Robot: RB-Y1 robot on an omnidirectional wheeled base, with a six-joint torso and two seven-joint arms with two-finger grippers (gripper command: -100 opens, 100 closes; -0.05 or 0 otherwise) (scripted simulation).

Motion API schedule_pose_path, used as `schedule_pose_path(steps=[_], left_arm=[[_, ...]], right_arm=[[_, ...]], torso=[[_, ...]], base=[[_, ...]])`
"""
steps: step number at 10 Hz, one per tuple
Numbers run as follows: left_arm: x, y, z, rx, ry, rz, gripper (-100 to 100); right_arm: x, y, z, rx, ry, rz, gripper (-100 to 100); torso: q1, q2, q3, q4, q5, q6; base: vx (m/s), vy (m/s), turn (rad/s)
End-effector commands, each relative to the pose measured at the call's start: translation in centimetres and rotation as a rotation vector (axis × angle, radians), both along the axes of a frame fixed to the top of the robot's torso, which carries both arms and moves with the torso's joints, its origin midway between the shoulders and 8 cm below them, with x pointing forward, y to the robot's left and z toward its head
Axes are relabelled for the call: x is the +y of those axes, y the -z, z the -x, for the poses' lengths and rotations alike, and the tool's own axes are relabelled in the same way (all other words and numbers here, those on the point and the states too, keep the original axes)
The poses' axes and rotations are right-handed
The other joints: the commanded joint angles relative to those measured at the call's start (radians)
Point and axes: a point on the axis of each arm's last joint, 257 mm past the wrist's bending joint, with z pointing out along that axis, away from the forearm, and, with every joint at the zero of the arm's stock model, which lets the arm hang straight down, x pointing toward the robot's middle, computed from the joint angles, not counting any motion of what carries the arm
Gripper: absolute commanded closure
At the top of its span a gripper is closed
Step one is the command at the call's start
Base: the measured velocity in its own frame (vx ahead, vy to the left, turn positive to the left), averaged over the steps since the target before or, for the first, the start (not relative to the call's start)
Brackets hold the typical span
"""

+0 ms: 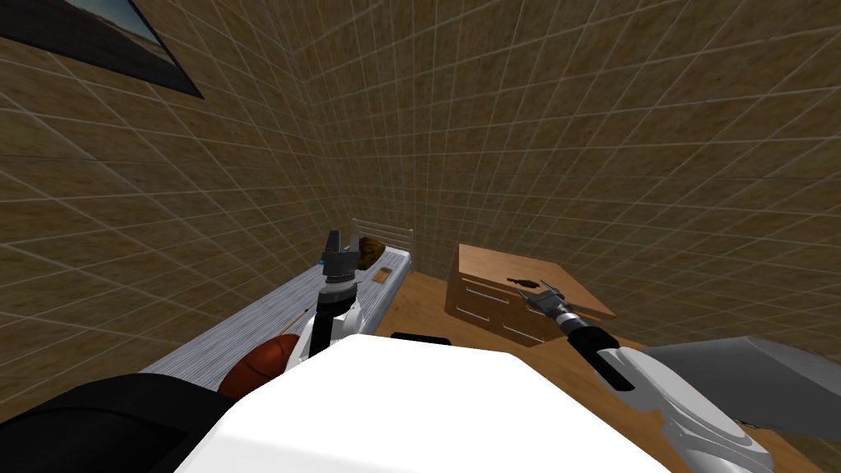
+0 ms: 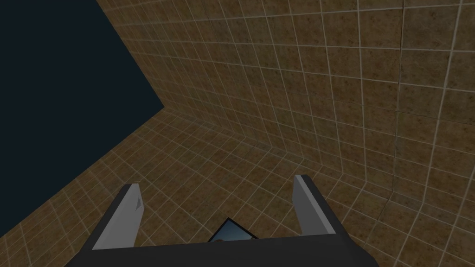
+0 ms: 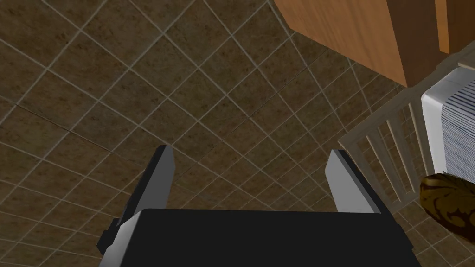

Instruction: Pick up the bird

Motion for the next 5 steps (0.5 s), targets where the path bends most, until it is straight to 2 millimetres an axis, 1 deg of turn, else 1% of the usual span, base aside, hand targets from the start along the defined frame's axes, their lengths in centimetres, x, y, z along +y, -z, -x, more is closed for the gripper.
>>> schedule_pose_path(steps=[1,2,3,4,5], left_arm=[[0.0,0.0,0.0,0.000,0.000,0.000,0],[0.0,0.0,0.0,0.000,0.000,0.000,0],[0.0,0.0,0.0,0.000,0.000,0.000,0],[0.0,0.0,0.0,0.000,0.000,0.000,0],[0.0,0.0,0.0,0.000,0.000,0.000,0]], right_arm=[[-2.3,1.0,0.9,0.042,0.020,0.064,-100],[-4.0,1.6,1.8,0.085,0.025,0.145,-100],[-4.8,2.4,2.4,0.103,0.042,0.144,-100],[-6.4,2.9,3.3,0.145,0.042,0.222,-100],[-7.2,3.6,4.0,0.163,0.060,0.218,-100]], torso=[[0.000,0.000,0.000,0.000,0.000,0.000],[0.000,0.000,0.000,0.000,0.000,0.000],[-0.001,0.000,0.000,0.000,0.000,0.000],[-0.001,0.001,0.000,0.000,0.000,0.000],[-0.002,0.000,0.000,0.000,0.000,0.000]], base=[[0.097,0.033,0.045],[0.108,0.028,0.094],[0.078,0.013,0.054],[0.103,0.011,0.122],[0.089,0.006,0.060]])
